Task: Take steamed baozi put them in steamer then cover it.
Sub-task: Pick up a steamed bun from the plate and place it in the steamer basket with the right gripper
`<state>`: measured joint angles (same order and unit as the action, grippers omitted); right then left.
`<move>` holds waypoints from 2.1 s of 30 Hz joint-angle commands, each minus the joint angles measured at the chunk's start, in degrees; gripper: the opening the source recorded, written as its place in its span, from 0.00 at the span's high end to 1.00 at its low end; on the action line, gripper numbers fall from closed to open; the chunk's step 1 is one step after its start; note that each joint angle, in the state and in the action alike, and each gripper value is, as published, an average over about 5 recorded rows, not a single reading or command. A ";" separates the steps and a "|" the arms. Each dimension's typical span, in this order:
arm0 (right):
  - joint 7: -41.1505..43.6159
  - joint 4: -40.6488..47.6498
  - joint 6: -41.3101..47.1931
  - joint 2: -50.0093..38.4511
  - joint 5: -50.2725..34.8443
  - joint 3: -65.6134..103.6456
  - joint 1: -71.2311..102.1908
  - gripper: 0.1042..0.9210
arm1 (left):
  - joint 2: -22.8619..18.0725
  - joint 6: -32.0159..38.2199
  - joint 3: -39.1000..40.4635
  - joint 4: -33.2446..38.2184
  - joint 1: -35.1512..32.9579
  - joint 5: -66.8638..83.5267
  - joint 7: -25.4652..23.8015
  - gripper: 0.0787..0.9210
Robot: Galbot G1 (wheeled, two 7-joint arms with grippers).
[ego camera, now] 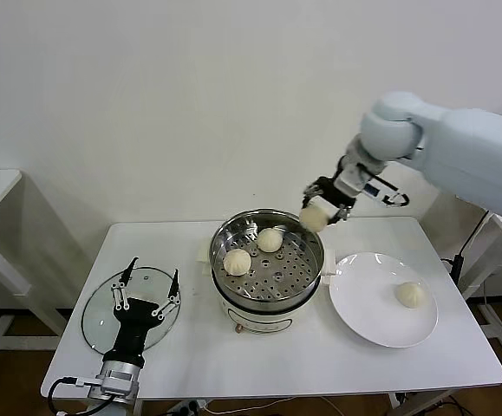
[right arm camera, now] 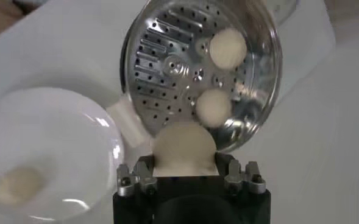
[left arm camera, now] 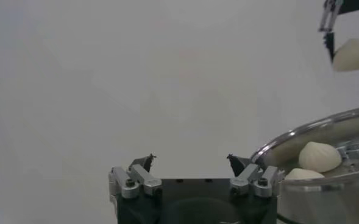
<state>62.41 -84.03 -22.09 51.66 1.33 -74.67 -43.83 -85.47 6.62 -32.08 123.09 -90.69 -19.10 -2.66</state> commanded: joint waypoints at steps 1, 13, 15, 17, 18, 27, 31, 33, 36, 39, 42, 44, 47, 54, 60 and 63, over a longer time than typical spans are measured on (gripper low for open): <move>-6.52 2.22 -11.23 9.45 8.59 -2.30 2.44 0.30 | 0.18 0.10 -0.37 -0.28 -0.02 0.22 -0.09 0.12; -9.55 2.54 -13.73 11.44 12.20 -1.48 10.11 0.30 | 0.48 0.31 -0.98 -1.78 0.64 0.65 -0.30 0.12; -9.60 2.53 -14.25 11.53 12.36 -1.30 10.79 0.30 | 0.54 0.27 -1.11 -1.98 0.79 0.79 -0.33 0.12; -9.61 2.37 -14.85 11.49 12.42 -1.14 11.14 0.30 | 0.59 0.25 -1.26 -2.26 0.96 0.92 -0.34 0.12; -9.73 2.17 -15.07 11.42 12.37 -1.07 11.19 0.30 | 0.62 0.24 -1.31 -2.42 1.04 0.99 -0.36 0.12; -9.29 -1.24 -15.51 9.59 10.43 -2.24 8.78 0.30 | 0.55 0.09 -1.01 -3.42 1.81 1.26 -0.41 0.12; -8.51 -3.98 -14.77 8.41 9.15 -3.91 7.79 0.30 | 0.52 0.08 -0.87 -3.68 1.99 1.28 -0.42 0.12; -8.24 -4.73 -14.30 7.98 8.86 -4.38 7.78 0.30 | 0.51 0.07 -0.81 -3.74 2.04 1.30 -0.43 0.12; -7.59 -5.14 -13.94 7.65 8.75 -4.73 7.79 0.29 | 0.53 0.06 -0.78 -3.72 2.03 1.31 -0.45 0.12; -6.67 -5.44 -13.39 7.47 8.63 -5.03 7.76 0.29 | 0.59 0.10 -0.85 -3.72 1.97 1.33 -0.47 0.12; -5.79 -5.43 -12.82 7.47 8.59 -5.37 7.93 0.29 | 0.62 0.14 -0.90 -3.69 1.93 1.35 -0.49 0.12; -5.09 -5.15 -12.59 7.61 8.65 -5.52 8.17 0.29 | 0.61 0.14 -0.93 -3.64 1.94 1.37 -0.49 0.12; -4.07 -4.48 -12.17 7.99 8.84 -5.57 8.67 0.29 | 0.60 0.14 -1.01 -3.61 1.96 1.41 -0.48 0.12; -3.67 -2.32 -11.77 9.71 9.12 -4.84 10.41 0.29 | 0.63 0.21 -1.24 -3.63 1.97 1.49 -0.50 0.12; -3.59 -1.80 -11.53 10.37 8.93 -4.66 10.84 0.29 | 0.63 0.31 -1.52 -3.82 1.99 1.52 -0.51 0.12; -3.78 -1.88 -11.60 10.49 8.59 -4.71 10.77 0.26 | 0.55 0.32 -1.47 -3.86 2.05 1.49 -0.50 0.12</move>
<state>58.23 -86.42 -33.93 61.63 10.32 -79.33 -33.55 -84.87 6.91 -33.56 119.34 -88.69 -17.58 -3.16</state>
